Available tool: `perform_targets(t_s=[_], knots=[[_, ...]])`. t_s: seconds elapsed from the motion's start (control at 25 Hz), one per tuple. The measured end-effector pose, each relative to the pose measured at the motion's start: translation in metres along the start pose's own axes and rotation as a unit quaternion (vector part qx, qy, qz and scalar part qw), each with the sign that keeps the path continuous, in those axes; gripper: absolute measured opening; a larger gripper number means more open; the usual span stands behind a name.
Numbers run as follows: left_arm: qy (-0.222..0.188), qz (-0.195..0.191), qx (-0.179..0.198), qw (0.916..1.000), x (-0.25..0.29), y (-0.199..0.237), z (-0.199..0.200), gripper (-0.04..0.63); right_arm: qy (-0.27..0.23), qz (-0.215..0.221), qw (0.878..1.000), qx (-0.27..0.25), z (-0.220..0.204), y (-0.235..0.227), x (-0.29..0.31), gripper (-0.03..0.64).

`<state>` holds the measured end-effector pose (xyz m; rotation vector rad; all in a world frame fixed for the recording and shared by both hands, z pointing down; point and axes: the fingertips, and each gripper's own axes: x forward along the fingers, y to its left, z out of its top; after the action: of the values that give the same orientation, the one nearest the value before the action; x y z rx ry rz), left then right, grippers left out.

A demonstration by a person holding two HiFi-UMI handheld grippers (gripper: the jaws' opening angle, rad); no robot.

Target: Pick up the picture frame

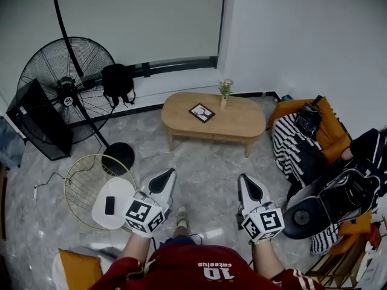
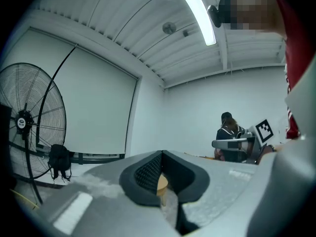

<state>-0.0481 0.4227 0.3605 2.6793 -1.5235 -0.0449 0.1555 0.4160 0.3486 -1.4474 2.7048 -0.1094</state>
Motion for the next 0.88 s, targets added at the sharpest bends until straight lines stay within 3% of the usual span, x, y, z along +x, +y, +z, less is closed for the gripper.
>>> perform_targets(t_s=[0.28,0.44,0.68,0.88], knots=[[0.006,0.008,-0.011,0.9999,0.018,0.027,-0.001,-0.002,0.004,0.01,1.0,0.02,-0.003,-0.006,0.028,0.003],[0.001,0.003,-0.047,0.9989,0.038,0.052,-0.002,-0.002,-0.002,0.017,0.999,0.027,0.0,-0.013,0.05,0.003],[0.005,0.005,-0.023,0.9997,0.085,0.098,0.008,-0.002,0.007,0.01,1.0,0.024,0.005,-0.037,0.109,0.003],[0.008,0.0,-0.024,0.9997,0.128,0.141,0.016,-0.002,0.014,0.003,1.0,0.028,0.01,-0.056,0.161,0.003]])
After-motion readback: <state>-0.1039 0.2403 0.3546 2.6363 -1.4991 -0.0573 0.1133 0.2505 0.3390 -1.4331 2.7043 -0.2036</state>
